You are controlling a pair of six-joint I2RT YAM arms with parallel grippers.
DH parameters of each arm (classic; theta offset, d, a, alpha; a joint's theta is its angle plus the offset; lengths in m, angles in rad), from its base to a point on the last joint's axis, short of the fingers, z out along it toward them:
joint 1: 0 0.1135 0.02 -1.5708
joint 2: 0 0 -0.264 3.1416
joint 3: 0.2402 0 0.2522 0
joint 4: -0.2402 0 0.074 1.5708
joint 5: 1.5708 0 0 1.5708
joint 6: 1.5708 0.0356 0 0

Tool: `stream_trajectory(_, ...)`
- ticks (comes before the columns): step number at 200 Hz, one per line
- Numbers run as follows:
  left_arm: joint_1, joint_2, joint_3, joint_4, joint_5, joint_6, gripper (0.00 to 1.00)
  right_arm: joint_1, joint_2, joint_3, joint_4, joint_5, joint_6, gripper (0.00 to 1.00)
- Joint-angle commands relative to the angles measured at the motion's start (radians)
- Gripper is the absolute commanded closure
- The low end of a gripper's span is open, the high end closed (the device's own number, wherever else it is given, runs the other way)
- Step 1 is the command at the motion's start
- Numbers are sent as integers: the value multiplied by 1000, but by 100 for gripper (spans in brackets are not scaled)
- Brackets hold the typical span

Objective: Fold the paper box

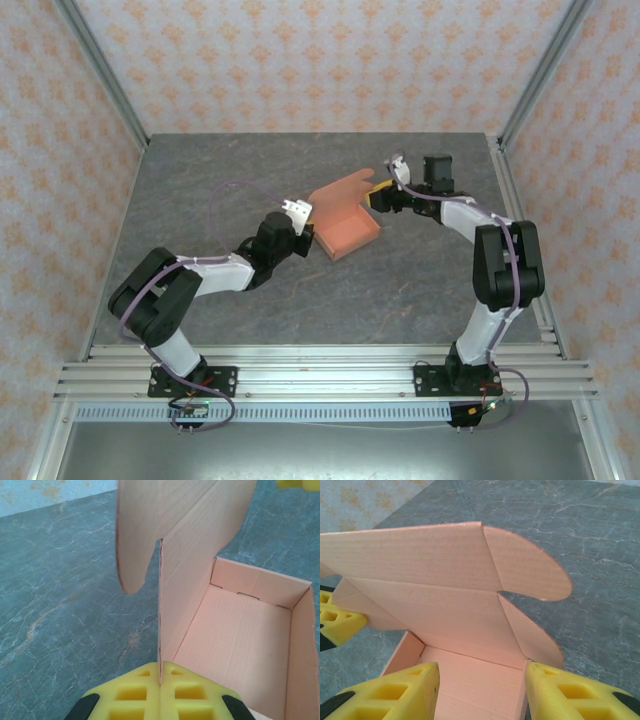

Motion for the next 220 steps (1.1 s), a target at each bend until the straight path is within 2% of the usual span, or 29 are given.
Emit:
stream_trajectory(1, 16, 22, 16, -28, 34, 28, 100, -5, 20, 28, -15, -32, -20, 51)
stream_trajectory(72, 32, 18, 21, -50, 52, 39, 100, -33, 64, 89, 5, 15, -22, 48)
stream_trajectory(104, 39, 19, 31, -64, 56, 42, 100, -33, 128, 206, -133, -40, -91, 47)
stream_trajectory(151, 44, 29, 47, -83, 63, 37, 100, -29, 170, 262, -189, -109, -132, 46)
stream_trajectory(220, 45, 38, 56, -83, 55, 22, 100, 7, 190, 293, -267, -112, -173, 52)
